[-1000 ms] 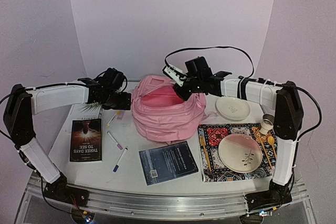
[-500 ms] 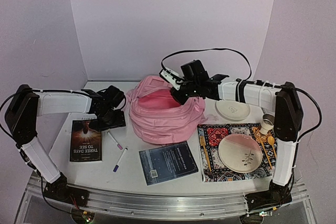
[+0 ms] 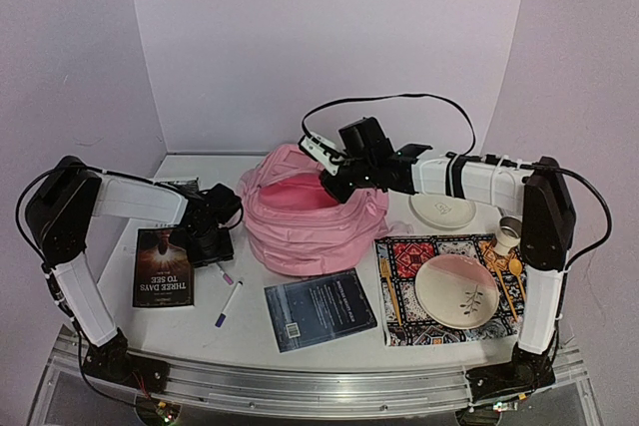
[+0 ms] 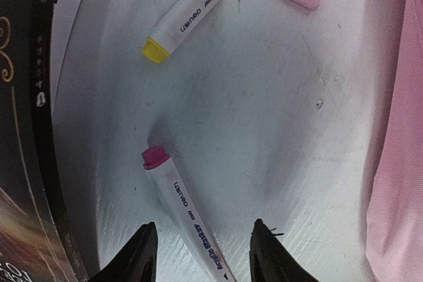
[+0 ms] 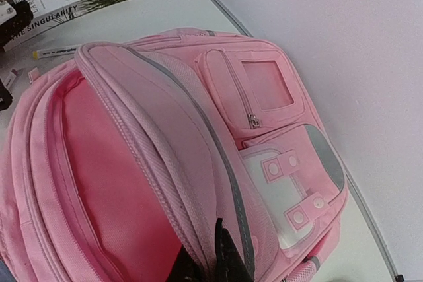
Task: Pack the student bag
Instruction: Grab the pen at the center of the board, then place the pen in the upper front pocket of the bag.
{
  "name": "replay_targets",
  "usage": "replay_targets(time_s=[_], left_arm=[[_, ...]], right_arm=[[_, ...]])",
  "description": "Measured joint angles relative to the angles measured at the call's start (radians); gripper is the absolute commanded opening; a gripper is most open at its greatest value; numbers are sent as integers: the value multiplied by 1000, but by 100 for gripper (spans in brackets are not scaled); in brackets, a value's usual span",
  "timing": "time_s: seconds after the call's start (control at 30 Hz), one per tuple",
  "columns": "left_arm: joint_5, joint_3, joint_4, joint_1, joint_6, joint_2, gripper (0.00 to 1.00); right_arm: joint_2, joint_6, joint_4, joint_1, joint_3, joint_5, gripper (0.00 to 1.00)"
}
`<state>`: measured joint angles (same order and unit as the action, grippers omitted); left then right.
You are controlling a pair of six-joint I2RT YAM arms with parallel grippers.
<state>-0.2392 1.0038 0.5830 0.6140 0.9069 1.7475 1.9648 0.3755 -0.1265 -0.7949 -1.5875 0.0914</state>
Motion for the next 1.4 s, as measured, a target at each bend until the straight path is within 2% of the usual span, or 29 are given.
replay_targets(time_s=[0.17,0.33,0.5,0.67,0.9,1.07,1.4], left_arm=[[3,-11,-12,0,11,25,28],[-6,-16,-4,-4,10,23,8],[1,-17,-8,-14,10,14,1],[37,-16,-16,-28,12,-16,0],[121,17,-42,-41,20,-139,0],[255,30,-119,-43,49,-200,0],[504,30,-340,-43,197,-204,0]], right_arm=[[0,-3,0,-6,0,0,0],[0,-3,0,-9,0,2,0],[0,-3,0,-9,0,3,0],[0,-3,0,-9,0,3,0],[0,-3,0,-17,0,7,0],[0,-5,0,-25,0,10,0],[0,-17,0,-46,0,25,0]])
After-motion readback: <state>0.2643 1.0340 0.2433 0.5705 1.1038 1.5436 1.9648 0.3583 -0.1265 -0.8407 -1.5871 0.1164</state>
